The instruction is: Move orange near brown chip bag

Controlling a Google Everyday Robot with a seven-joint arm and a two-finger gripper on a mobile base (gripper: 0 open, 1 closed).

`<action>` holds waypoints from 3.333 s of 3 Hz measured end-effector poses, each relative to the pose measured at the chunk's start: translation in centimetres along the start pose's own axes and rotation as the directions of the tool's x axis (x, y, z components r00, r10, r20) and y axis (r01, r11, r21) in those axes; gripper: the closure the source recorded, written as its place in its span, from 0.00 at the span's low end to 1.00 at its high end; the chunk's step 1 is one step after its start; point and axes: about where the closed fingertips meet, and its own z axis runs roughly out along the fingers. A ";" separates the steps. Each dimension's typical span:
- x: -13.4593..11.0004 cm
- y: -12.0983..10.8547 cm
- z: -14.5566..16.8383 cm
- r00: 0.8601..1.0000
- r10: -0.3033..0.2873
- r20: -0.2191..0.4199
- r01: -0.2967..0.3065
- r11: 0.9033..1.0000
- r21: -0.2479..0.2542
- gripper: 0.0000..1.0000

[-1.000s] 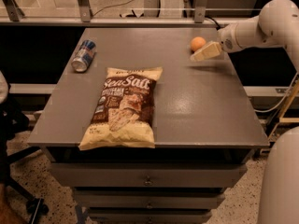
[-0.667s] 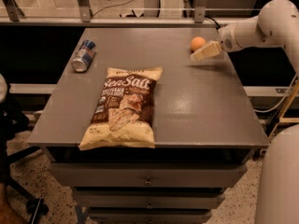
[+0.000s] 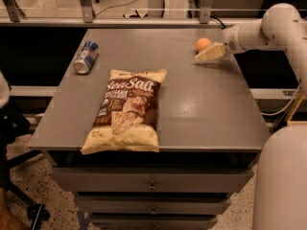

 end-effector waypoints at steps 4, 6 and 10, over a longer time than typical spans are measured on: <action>-1.5 0.8 0.7 0.998 -0.037 0.056 0.039 0.999 -0.034 0.87; -4.8 5.8 -1.2 0.987 -0.133 0.089 0.146 0.977 -0.156 1.00; -4.8 16.0 -4.3 0.993 -0.092 0.075 0.115 0.898 -0.424 1.00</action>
Offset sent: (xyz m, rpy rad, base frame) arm 0.0102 -0.0026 0.0064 0.0241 -0.0468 0.0068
